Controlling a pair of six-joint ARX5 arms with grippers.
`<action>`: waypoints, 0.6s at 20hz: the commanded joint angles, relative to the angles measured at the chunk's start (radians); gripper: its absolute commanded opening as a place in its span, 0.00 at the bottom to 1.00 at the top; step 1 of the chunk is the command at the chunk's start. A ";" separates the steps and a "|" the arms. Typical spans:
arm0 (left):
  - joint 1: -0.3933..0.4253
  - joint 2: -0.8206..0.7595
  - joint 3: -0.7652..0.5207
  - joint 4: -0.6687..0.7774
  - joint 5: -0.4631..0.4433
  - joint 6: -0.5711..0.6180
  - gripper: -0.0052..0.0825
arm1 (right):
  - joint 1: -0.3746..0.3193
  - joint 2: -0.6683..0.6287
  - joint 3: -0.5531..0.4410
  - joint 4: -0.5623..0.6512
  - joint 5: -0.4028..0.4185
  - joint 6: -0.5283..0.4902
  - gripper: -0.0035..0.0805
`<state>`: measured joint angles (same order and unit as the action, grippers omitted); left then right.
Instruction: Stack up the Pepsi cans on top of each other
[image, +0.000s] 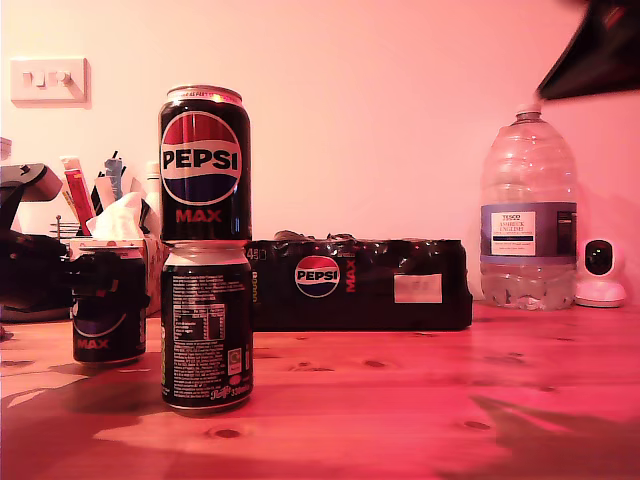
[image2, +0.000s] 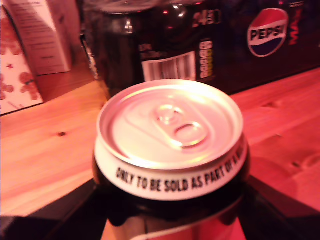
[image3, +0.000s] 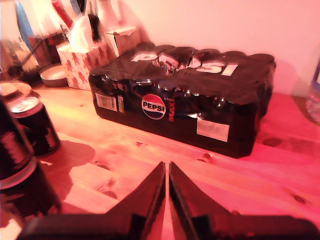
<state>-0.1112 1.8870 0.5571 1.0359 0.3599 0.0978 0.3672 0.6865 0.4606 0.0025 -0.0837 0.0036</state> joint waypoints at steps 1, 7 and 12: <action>-0.002 0.008 -0.003 0.005 0.011 0.010 0.39 | -0.009 -0.039 -0.043 -0.034 0.031 0.019 0.03; -0.002 0.008 -0.003 0.005 0.025 0.007 0.36 | -0.010 -0.235 -0.115 -0.109 0.143 0.082 0.03; -0.002 0.007 -0.003 0.006 0.054 0.003 0.35 | -0.010 -0.325 -0.115 -0.180 0.146 0.129 0.03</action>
<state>-0.1104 1.8870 0.5571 1.0321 0.4000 0.0975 0.3607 0.3611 0.3607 -0.1837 0.0620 0.1280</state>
